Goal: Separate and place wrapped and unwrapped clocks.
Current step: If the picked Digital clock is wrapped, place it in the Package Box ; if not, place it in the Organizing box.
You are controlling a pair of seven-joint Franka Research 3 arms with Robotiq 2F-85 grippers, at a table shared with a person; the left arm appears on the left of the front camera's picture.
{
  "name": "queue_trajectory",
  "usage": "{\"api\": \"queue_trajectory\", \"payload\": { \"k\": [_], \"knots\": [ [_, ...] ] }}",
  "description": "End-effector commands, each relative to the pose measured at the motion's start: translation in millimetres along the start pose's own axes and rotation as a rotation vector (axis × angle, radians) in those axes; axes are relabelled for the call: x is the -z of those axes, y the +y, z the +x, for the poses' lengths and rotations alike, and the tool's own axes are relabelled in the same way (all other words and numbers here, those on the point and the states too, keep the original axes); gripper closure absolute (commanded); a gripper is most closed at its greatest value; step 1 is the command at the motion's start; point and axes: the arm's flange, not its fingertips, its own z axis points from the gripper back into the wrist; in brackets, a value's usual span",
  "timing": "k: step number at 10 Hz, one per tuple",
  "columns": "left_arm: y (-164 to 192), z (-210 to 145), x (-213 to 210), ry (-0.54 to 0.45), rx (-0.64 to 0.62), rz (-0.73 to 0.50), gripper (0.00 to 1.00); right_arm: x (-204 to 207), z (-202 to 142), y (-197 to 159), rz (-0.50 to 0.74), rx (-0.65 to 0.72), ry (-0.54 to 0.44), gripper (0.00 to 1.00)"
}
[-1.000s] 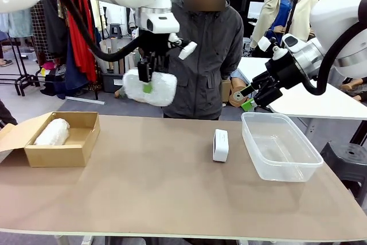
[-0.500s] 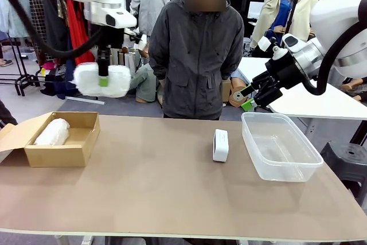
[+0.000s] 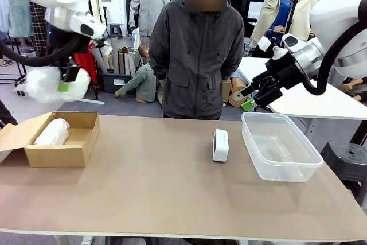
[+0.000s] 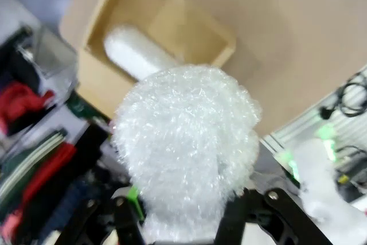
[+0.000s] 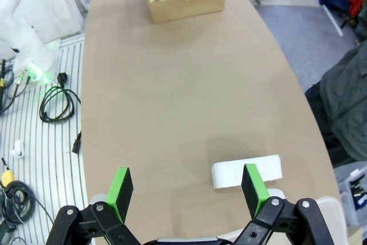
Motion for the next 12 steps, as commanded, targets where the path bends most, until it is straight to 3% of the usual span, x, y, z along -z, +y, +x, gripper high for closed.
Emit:
{"api": "queue_trajectory", "payload": {
  "k": [1, 3, 4, 5, 9, 11, 12],
  "knots": [
    [1, -20, 21, 0.024, -0.092, -0.068, 1.00, -1, 1, -1, 0.003, -0.008, -0.006, 0.00],
    [4, -29, 33, -0.056, -0.143, -0.053, 1.00, -1, 1, -1, 0.003, -0.008, -0.006, 0.00],
    [-8, -17, 20, -0.265, -0.003, -0.142, 1.00, -1, 1, -1, 0.003, -0.008, -0.006, 0.00],
    [10, -22, 32, 0.025, -0.117, -0.065, 1.00, -1, 1, -1, 0.003, -0.008, -0.006, 0.00],
    [6, -20, 35, -0.012, -0.099, -0.082, 1.00, -1, 1, -1, 0.003, -0.008, -0.006, 0.00],
    [30, 9, 51, 0.021, -0.605, -0.036, 1.00, -1, 1, -1, 0.003, -0.008, -0.006, 0.00],
    [41, 17, 61, 0.003, -0.765, 0.001, 1.00, -1, 1, -1, 0.003, -0.008, -0.006, 0.00]
  ]
}}
